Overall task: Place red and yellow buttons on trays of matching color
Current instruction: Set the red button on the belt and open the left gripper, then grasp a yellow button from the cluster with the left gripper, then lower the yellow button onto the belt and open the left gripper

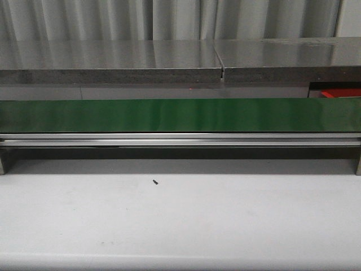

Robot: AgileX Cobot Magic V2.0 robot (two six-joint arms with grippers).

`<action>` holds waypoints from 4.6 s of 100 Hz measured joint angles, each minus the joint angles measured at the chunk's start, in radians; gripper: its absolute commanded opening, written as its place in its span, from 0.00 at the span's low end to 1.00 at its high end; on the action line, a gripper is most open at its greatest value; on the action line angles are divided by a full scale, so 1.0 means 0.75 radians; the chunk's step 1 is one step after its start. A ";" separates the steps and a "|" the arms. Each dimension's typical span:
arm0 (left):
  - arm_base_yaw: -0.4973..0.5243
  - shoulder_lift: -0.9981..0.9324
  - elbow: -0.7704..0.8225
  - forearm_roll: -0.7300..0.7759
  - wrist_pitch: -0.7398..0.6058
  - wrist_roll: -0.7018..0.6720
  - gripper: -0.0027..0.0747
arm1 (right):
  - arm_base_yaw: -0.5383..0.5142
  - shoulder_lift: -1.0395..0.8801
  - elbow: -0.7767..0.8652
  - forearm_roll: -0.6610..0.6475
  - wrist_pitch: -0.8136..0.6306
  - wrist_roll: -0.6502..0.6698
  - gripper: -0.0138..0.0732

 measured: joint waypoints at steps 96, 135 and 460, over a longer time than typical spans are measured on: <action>0.038 -0.023 -0.183 -0.027 0.032 0.037 0.86 | 0.000 0.000 0.000 0.000 0.000 0.000 0.08; 0.274 0.026 -0.225 0.165 -0.057 -0.057 0.86 | 0.000 0.000 0.000 0.000 0.000 0.000 0.08; -0.072 -0.149 0.215 -0.008 -0.252 0.044 0.01 | 0.000 0.000 0.000 0.000 0.000 0.000 0.08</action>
